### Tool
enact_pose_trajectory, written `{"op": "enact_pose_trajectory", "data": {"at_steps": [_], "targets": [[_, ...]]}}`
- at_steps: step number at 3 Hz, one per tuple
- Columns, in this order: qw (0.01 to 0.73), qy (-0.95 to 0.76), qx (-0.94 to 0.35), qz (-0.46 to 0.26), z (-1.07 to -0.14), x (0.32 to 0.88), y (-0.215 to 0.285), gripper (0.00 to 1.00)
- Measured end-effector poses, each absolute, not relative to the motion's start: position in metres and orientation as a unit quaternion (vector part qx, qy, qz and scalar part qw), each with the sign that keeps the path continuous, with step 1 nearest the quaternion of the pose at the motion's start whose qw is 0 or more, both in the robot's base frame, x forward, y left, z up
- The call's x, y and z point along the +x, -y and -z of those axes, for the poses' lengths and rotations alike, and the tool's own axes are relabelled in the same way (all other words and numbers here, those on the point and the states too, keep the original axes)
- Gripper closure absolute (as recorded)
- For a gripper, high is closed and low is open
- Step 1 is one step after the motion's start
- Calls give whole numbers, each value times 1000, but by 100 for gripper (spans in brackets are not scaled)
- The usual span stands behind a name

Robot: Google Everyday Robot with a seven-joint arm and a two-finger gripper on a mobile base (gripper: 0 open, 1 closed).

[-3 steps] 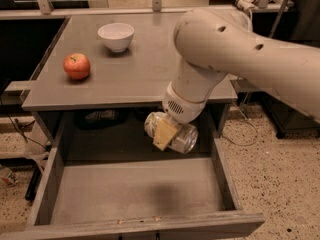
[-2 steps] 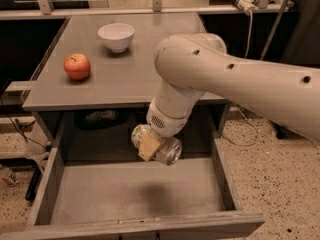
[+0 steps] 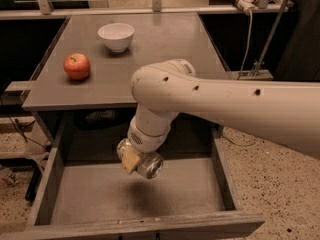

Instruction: Place 7up can into top drawer

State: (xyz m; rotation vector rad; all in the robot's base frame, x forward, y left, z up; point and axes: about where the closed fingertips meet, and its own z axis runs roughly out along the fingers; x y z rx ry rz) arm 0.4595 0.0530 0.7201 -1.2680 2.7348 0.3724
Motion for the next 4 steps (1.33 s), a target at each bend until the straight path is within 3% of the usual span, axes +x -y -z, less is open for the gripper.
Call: {"op": "enact_pose_trajectory", "data": {"at_steps": [3, 4], "targets": [[47, -917, -375, -127, -646, 473, -45, 100], [46, -917, -375, -127, -646, 473, -45, 81]]}}
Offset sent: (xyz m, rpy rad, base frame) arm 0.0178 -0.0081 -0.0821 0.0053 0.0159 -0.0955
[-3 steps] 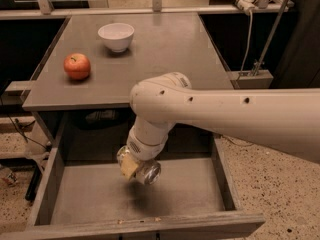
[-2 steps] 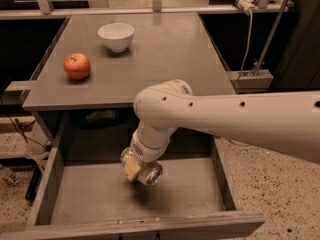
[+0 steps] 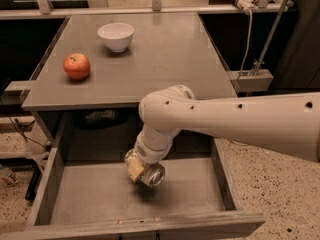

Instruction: Place 7up can into top drawer

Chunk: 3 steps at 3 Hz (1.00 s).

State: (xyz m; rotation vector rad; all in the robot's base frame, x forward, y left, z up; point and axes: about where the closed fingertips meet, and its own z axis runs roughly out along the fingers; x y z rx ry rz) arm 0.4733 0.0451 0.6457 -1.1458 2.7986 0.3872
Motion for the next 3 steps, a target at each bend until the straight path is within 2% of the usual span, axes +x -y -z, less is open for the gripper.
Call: {"op": "enact_pose_trajectory", "data": {"at_steps": [3], "targets": [[46, -917, -375, -127, -646, 473, -45, 11]]}}
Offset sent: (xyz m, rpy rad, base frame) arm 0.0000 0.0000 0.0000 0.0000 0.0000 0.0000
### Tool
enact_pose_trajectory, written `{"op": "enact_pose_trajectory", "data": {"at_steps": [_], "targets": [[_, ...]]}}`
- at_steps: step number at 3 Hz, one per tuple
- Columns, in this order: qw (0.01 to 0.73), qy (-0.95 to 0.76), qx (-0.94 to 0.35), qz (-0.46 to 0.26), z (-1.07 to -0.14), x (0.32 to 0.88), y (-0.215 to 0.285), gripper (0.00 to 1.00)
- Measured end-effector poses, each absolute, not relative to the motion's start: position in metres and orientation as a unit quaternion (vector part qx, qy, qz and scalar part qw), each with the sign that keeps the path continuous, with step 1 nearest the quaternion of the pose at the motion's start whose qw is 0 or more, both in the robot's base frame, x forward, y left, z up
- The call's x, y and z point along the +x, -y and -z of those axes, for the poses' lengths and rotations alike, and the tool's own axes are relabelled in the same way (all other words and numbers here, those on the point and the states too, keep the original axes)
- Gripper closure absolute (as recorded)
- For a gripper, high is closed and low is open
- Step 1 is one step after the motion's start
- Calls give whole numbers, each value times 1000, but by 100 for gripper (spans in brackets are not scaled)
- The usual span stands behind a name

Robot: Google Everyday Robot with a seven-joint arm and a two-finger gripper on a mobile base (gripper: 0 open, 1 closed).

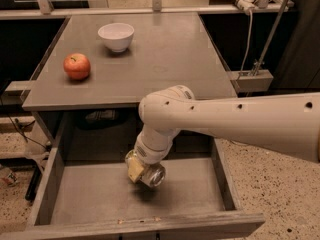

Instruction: Place 7up can into top drawer

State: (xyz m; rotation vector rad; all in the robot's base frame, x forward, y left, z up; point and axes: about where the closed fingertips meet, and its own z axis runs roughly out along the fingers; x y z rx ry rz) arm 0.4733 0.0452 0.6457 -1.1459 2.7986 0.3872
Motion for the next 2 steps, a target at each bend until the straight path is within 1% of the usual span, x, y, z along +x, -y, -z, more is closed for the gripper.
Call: {"op": "enact_pose_trajectory", "data": {"at_steps": [1, 2], "targets": [[46, -917, -375, -127, -646, 473, -45, 0], [46, -917, -375, -127, -646, 473, -45, 0]]}}
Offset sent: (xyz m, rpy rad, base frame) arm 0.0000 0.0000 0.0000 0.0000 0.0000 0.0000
